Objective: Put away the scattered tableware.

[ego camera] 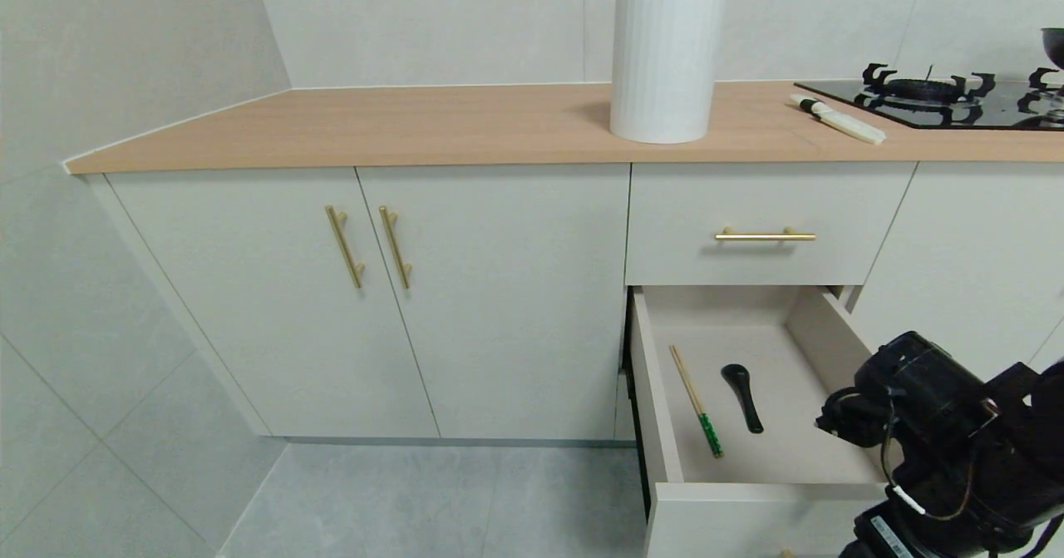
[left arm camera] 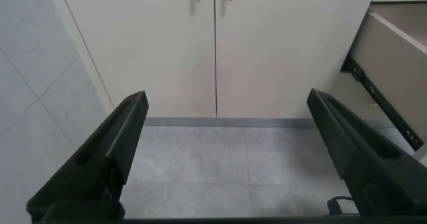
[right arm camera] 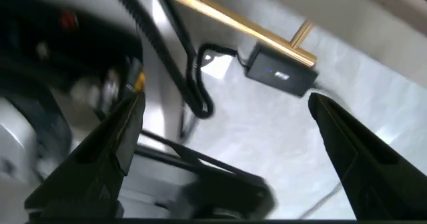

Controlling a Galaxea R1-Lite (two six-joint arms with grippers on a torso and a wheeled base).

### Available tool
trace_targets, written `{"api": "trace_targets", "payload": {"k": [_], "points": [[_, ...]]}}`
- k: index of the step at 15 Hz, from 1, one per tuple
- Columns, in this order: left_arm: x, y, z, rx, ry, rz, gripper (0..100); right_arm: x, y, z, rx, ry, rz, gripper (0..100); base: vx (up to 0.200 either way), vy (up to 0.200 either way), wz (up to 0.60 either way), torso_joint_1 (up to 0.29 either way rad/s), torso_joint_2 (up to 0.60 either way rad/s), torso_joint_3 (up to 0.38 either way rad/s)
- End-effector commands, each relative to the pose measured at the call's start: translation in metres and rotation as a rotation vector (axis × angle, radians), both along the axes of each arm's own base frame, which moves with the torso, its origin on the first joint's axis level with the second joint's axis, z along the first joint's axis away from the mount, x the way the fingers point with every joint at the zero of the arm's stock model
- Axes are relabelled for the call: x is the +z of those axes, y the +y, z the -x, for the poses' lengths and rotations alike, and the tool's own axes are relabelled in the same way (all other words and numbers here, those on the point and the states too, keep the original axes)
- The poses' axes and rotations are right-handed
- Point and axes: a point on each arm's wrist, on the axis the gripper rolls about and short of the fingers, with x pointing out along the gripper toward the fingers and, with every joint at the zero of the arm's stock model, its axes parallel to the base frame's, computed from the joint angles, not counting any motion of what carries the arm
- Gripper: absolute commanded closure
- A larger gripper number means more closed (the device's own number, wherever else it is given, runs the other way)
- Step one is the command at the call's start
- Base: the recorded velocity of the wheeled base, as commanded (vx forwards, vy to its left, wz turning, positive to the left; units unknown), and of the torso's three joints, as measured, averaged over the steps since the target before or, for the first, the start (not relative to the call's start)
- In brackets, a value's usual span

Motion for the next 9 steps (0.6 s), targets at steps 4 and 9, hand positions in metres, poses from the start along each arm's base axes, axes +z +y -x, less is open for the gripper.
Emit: {"api": "trace_targets", "payload": {"k": [4, 9], "points": [[0.000, 0.000, 0.000, 0.000, 0.003, 0.000, 0, -0.007, 0.010, -0.030, -0.167, 0.007, -0.011, 0, 0.000, 0.000, 0.00, 0.000, 0.00, 0.000], [0.000, 0.000, 0.000, 0.000, 0.003, 0.000, 0, -0.010, 0.012, -0.044, -0.253, -0.005, -0.006, 0, 0.000, 0.000, 0.00, 0.000, 0.00, 0.000]]}}
